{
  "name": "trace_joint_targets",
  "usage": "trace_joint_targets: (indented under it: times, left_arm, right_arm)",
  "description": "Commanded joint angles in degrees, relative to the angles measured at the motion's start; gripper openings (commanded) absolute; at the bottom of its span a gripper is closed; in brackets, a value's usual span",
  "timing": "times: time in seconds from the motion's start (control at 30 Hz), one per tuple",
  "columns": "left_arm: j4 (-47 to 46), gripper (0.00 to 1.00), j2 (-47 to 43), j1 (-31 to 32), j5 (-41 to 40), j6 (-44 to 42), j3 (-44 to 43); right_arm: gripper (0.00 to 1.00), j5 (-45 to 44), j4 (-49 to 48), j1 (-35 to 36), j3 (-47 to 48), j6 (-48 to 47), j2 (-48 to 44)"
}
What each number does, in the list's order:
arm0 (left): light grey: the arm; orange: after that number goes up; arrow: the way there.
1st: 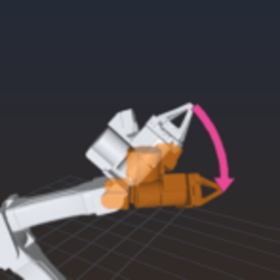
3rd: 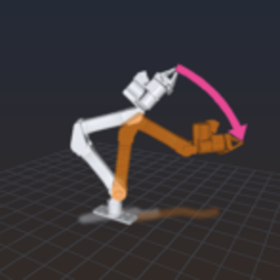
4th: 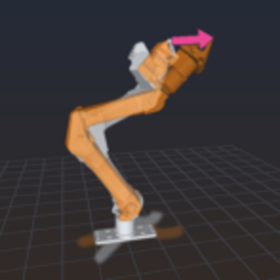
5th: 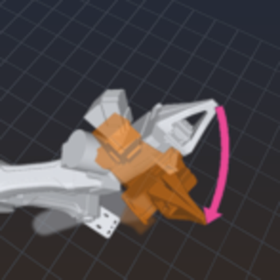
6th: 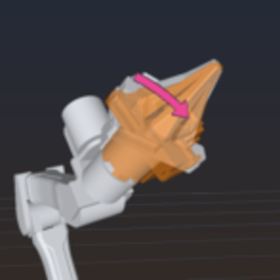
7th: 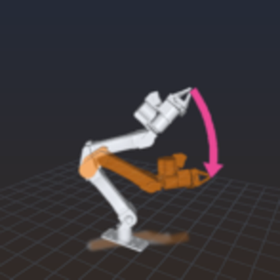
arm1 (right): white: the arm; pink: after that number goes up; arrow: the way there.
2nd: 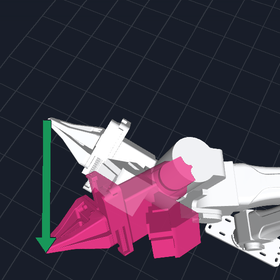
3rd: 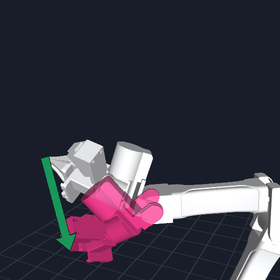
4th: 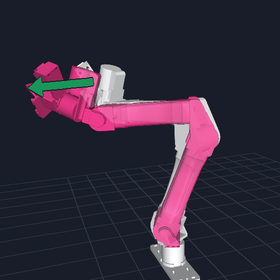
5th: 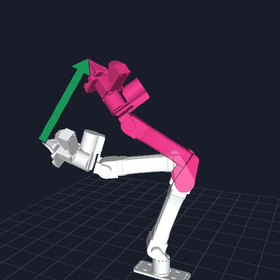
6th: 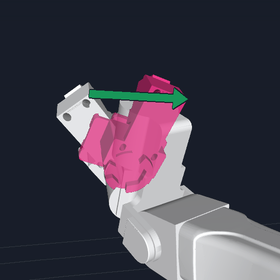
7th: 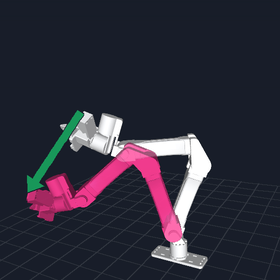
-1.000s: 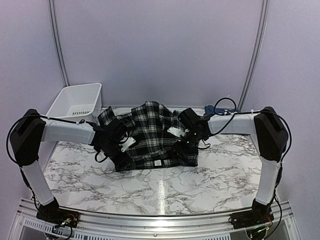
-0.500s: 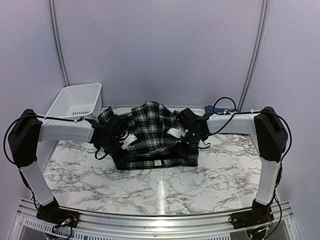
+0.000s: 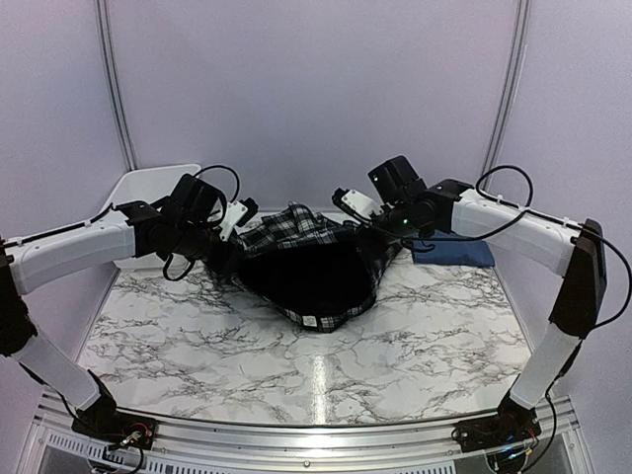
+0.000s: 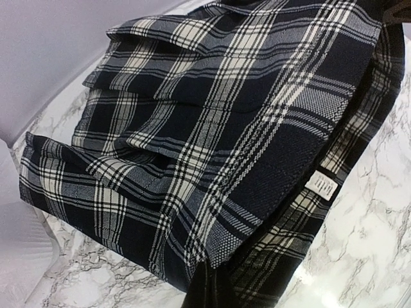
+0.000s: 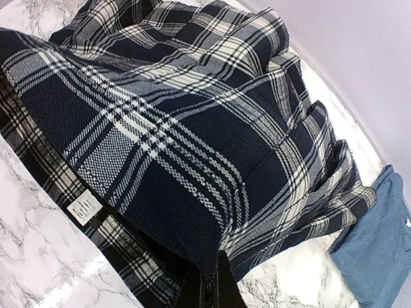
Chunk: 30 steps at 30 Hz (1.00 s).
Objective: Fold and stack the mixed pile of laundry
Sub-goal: Smooth out the flattened skirt at the center of the board.
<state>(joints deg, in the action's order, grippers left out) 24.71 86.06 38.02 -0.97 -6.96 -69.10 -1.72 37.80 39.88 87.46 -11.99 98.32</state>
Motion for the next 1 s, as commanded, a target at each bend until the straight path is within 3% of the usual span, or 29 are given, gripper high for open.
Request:
trace_joint_targets:
  times: [0.0,0.13,0.33,0.47,0.57,0.6,0.63,0.67,0.77,0.8,0.87,0.97]
  left_arm:
    - [2.36,0.0,-1.96,-0.67,0.01,-0.42,-0.89]
    - [4.19,0.0,-2.51,0.37,4.45,-2.95,4.01]
    - [4.48,0.0,-0.27,5.29,2.82,-4.17,13.68]
    - [4.91,0.0,3.97,8.26,4.4,-2.48,13.66]
    - [5.64,0.0,6.23,14.08,8.31,-0.99,12.35]
    - [6.07,0.0,6.95,16.58,10.02,-0.47,11.69]
    - [6.69,0.04,7.74,19.69,12.43,0.29,10.67]
    - [7.25,0.15,8.22,21.37,14.01,1.27,9.6]
    - [5.17,0.55,5.5,22.33,16.11,6.25,7.12]
    - [3.28,0.74,3.1,21.62,14.22,8.83,7.28]
    - [-1.35,0.97,-2.22,17.69,11.06,12.86,8.87]
    - [-6.46,0.99,-7.23,7.43,8.33,19.02,9.87]
  right_arm:
    - [0.0,-1.29,2.5,0.23,0.59,-0.39,-1.0]
    - [0.0,3.62,4.08,0.53,-4.41,-0.2,-0.57]
    - [0.0,11.37,0.47,2.93,-18.14,1.54,0.18]
    - [0.0,10.18,1.55,2.49,-21.03,3.79,4.87]
    - [0.0,10.47,5.04,-0.94,-21.5,5.91,5.45]
    - [0.08,11.09,6.2,-3.38,-21.92,6.56,4.62]
    - [0.25,11.62,7.72,-6.03,-22.28,7.22,3.6]
    - [0.39,11.55,8.76,-8.41,-22.33,7.77,2.42]
    - [0.66,12.36,10.33,-12.89,-20.38,7.89,-1.53]
    - [0.72,13.24,10.78,-13.62,-18.69,7.86,-2.4]
    - [0.78,15.22,10.89,-14.11,-13.44,8.34,-3.04]
    - [0.79,18.26,7.11,-14.08,-7.67,11.16,-2.24]
